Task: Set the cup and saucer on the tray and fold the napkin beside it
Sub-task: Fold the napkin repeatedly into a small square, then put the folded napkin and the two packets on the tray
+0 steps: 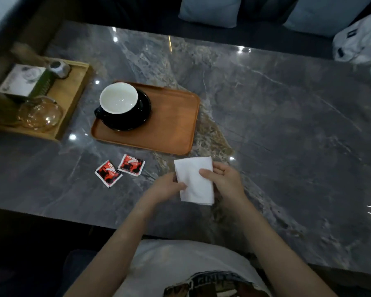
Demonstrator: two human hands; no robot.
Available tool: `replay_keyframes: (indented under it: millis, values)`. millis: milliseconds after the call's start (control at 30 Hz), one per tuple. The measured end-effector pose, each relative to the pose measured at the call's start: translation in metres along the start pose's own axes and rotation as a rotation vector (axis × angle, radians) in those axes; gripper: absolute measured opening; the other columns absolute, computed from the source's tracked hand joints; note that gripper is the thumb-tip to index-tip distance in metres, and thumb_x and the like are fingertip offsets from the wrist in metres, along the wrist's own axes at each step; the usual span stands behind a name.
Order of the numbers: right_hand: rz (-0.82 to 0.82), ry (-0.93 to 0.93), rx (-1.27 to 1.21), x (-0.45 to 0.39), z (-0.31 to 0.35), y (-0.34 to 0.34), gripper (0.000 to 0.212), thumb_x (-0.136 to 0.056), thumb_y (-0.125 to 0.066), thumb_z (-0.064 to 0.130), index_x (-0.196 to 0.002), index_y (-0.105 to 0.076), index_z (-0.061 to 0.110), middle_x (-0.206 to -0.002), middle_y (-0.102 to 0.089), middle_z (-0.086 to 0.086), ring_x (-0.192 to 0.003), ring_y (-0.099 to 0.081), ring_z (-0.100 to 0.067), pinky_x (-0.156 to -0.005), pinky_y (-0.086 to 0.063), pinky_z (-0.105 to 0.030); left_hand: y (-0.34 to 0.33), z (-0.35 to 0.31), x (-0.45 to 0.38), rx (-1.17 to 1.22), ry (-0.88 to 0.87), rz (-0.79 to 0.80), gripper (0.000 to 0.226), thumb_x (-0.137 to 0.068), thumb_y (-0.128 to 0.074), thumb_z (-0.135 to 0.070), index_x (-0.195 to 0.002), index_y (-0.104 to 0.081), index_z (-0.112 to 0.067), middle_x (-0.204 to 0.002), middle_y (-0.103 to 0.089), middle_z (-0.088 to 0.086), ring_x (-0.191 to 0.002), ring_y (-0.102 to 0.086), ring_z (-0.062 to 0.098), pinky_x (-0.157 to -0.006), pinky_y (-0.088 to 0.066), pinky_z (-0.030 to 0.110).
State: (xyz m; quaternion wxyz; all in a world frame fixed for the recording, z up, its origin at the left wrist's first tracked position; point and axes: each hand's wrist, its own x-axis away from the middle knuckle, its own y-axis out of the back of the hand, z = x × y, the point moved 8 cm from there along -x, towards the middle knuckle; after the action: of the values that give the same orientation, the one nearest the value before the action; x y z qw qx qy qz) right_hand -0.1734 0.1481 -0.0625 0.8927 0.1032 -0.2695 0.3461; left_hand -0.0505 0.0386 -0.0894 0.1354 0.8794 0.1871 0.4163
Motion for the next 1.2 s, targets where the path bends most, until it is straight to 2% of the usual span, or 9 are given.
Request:
replay_keyframes:
  millis: [133, 300, 500, 667, 733, 800, 933, 1033, 1200]
  values:
    - [0.055, -0.066, -0.149, -0.015, 0.023, -0.025, 0.024, -0.073, -0.075, 0.009, -0.095, -0.067, 0.013, -0.084, -0.076, 0.000, -0.077, -0.072, -0.016, -0.064, -0.060, -0.032, 0.034, -0.014, -0.009, 0.520, -0.115, 0.238, 0.037, -0.076, -0.063, -0.002, -0.112, -0.058, -0.011, -0.114, -0.067, 0.008, -0.101, -0.064, 0.023, -0.079, -0.054, 0.032]
    - [0.044, -0.023, -0.234, -0.048, 0.062, -0.047, 0.013, -0.076, -0.071, 0.009, -0.087, -0.067, 0.014, -0.072, -0.076, 0.005, -0.063, -0.070, -0.010, -0.048, -0.052, -0.019, 0.089, -0.026, -0.038, 0.736, -0.085, 0.221, 0.030, -0.069, -0.073, -0.018, -0.098, -0.065, -0.014, -0.087, -0.077, -0.003, -0.084, -0.072, 0.017, -0.066, -0.059, 0.027]
    - [-0.070, -0.071, -0.149, -0.104, 0.087, -0.056, 0.016, -0.081, -0.068, 0.022, -0.094, -0.067, 0.013, -0.077, -0.075, 0.000, -0.066, -0.071, -0.014, -0.047, -0.052, -0.022, 0.151, -0.063, -0.079, 0.450, -0.149, 0.057, 0.033, -0.079, -0.069, -0.020, -0.108, -0.063, -0.008, -0.090, -0.071, -0.003, -0.076, -0.071, 0.011, -0.062, -0.059, 0.026]
    - [-0.285, -0.031, 0.043, -0.153, 0.101, -0.053, 0.011, -0.077, -0.072, 0.015, -0.075, -0.063, 0.010, -0.076, -0.069, -0.008, -0.057, -0.065, -0.013, -0.043, -0.053, -0.024, 0.178, -0.082, -0.111, 0.261, -0.188, -0.198, 0.033, -0.082, -0.066, -0.020, -0.109, -0.064, -0.002, -0.103, -0.070, 0.013, -0.090, -0.067, 0.025, -0.080, -0.057, 0.044]
    - [-0.343, -0.027, 0.157, -0.171, 0.102, -0.051, 0.011, -0.077, -0.072, 0.014, -0.080, -0.065, 0.006, -0.087, -0.070, -0.018, -0.068, -0.066, -0.023, -0.060, -0.058, -0.037, 0.181, -0.088, -0.125, 0.117, -0.200, -0.281, 0.027, -0.082, -0.064, -0.019, -0.101, -0.067, -0.001, -0.099, -0.071, 0.016, -0.089, -0.066, 0.028, -0.079, -0.055, 0.041]
    - [-0.396, -0.026, 0.374, -0.182, 0.104, -0.049, 0.016, -0.077, -0.070, 0.020, -0.086, -0.070, 0.007, -0.096, -0.071, -0.016, -0.084, -0.067, -0.027, -0.074, -0.057, -0.045, 0.180, -0.093, -0.137, -0.033, -0.202, -0.337, 0.023, -0.083, -0.061, -0.017, -0.089, -0.068, 0.003, -0.091, -0.071, 0.021, -0.086, -0.064, 0.034, -0.071, -0.050, 0.037]
    - [-0.443, 0.048, 0.727, -0.191, 0.113, -0.053, 0.021, -0.082, -0.061, 0.031, -0.079, -0.071, 0.013, -0.084, -0.070, -0.008, -0.081, -0.063, -0.024, -0.061, -0.042, -0.029, 0.174, -0.099, -0.157, -0.237, -0.218, -0.368, 0.023, -0.085, -0.056, -0.016, -0.079, -0.062, 0.006, -0.086, -0.067, 0.027, -0.084, -0.060, 0.041, -0.064, -0.036, 0.035]
    - [-0.472, 0.083, 0.826, -0.194, 0.116, -0.057, 0.024, -0.085, -0.057, 0.031, -0.079, -0.068, 0.011, -0.081, -0.068, -0.009, -0.080, -0.063, -0.027, -0.059, -0.041, -0.030, 0.171, -0.100, -0.166, -0.347, -0.216, -0.383, 0.025, -0.086, -0.054, -0.018, -0.091, -0.061, 0.006, -0.099, -0.065, 0.025, -0.095, -0.058, 0.040, -0.074, -0.043, 0.041]
    - [-0.514, 0.147, 0.979, -0.197, 0.120, -0.067, 0.026, -0.090, -0.053, 0.031, -0.093, -0.065, 0.008, -0.095, -0.067, -0.012, -0.089, -0.062, -0.031, -0.068, -0.044, -0.033, 0.170, -0.103, -0.170, -0.502, -0.211, -0.402, 0.028, -0.087, -0.054, -0.020, -0.100, -0.056, 0.004, -0.110, -0.060, 0.023, -0.103, -0.055, 0.038, -0.080, -0.043, 0.042]
